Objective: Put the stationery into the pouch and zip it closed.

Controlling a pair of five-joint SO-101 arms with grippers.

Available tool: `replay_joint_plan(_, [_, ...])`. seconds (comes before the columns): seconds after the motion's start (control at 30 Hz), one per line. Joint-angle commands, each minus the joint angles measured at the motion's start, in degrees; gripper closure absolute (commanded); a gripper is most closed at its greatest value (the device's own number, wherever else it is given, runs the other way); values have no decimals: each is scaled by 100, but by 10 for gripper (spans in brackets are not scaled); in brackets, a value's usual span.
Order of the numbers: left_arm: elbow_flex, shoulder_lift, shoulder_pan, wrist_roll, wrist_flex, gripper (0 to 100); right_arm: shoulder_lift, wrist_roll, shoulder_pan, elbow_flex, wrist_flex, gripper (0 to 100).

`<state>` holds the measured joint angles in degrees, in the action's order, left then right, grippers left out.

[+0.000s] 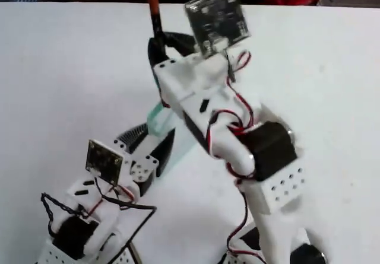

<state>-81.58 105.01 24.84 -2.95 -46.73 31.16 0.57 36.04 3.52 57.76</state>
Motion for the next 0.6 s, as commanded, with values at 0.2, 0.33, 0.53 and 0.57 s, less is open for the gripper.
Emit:
replay_joint_plan(0.2, [-18,-31,66,-62,-70,854,1473,-18,31,-2268,-1288,981])
replay_joint_plan(0.33, [-18,-31,66,-62,-70,854,1938,141,57,-2470,-919,981])
replay_joint_plan(0.53, [-26,-31,66,-62,-70,854,2079,941,251,-2462,-171,956])
replay_joint_plan(0.57, [-26,-31,66,-62,-70,854,2079,1134,382,-2462,-13,922])
